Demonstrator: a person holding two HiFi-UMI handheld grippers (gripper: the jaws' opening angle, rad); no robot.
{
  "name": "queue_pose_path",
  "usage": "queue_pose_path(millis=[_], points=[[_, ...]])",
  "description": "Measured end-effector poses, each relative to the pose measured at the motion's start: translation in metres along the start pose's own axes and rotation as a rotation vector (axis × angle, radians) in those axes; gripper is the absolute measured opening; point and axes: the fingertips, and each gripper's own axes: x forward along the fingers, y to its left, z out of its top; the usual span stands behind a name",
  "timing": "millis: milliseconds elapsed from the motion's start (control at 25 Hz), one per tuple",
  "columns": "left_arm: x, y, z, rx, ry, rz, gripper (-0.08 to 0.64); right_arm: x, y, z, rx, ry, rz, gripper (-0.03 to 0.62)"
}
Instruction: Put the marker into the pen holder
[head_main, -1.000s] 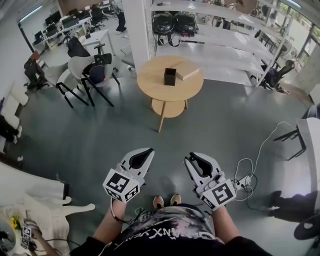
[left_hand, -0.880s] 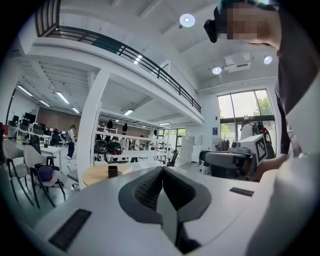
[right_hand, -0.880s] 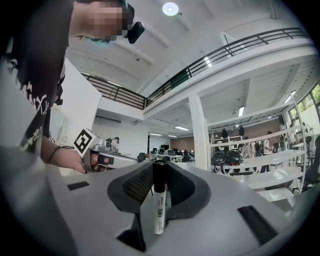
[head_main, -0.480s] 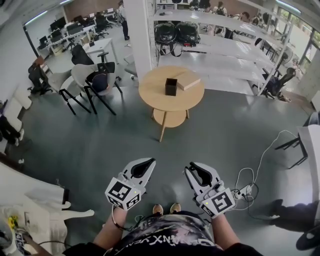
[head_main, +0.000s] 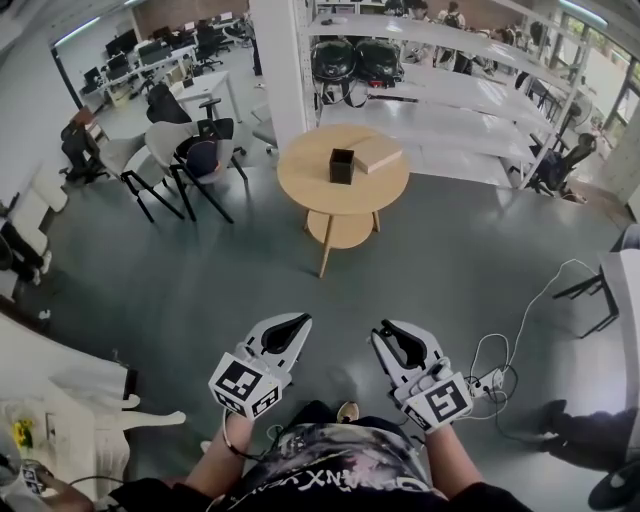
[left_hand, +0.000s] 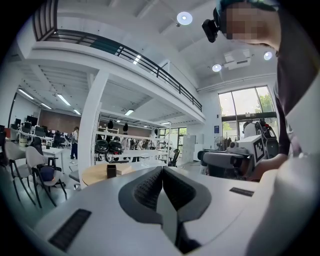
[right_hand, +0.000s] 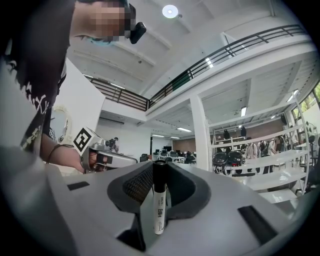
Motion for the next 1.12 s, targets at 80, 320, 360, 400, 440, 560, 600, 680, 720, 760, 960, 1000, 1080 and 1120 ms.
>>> queue_pose_path(millis=[80,320,360,400,440,560,600,680,720,760,960,1000,1080,1120], points=[[0.002,-0.004,-0.001,0.003,-0.003,0.000,0.021,-0.004,-0.002,-0.001,-0.005,-0.005,0.001,0.079],[0.010,-0.008,0.000,0.009,-0.008,-0.006,0.021,-0.007,-0.009,-0.001,-0.014,-0.011,0.000,0.080],[0.011,-0.007,0.001,0.012,-0.009,-0.007,0.021,-0.007,-0.010,-0.001,-0.015,-0.012,-0.002,0.078],[0.013,-0.007,0.001,0.014,-0.011,-0.009,0.021,-0.006,-0.012,-0.001,-0.017,-0.013,-0.004,0.080],[0.016,-0.008,0.000,0.015,-0.013,-0.011,0.021,-0.007,-0.013,-0.003,-0.018,-0.014,-0.007,0.080],[0.023,-0.009,-0.004,0.017,-0.015,-0.020,0.021,-0.007,-0.019,-0.007,-0.020,-0.018,-0.013,0.079],[0.025,-0.009,-0.004,0.018,-0.013,-0.022,0.021,-0.007,-0.021,-0.007,-0.020,-0.019,-0.015,0.080],[0.028,-0.006,-0.004,0.019,-0.013,-0.024,0.021,-0.003,-0.024,-0.006,-0.020,-0.020,-0.019,0.080],[0.030,-0.004,-0.004,0.018,-0.014,-0.025,0.021,-0.002,-0.026,-0.006,-0.020,-0.020,-0.020,0.079],[0.031,-0.003,-0.004,0.017,-0.015,-0.025,0.021,0.000,-0.027,-0.006,-0.020,-0.019,-0.021,0.080],[0.039,0.008,-0.007,0.019,-0.017,-0.020,0.021,0.010,-0.036,-0.011,-0.022,-0.024,-0.020,0.079],[0.041,0.011,-0.007,0.020,-0.016,-0.018,0.021,0.013,-0.038,-0.012,-0.022,-0.024,-0.020,0.080],[0.046,0.019,-0.009,0.017,-0.013,-0.015,0.021,0.021,-0.042,-0.015,-0.018,-0.023,-0.019,0.080],[0.048,0.023,-0.010,0.015,-0.013,-0.014,0.021,0.025,-0.045,-0.016,-0.017,-0.021,-0.018,0.080]])
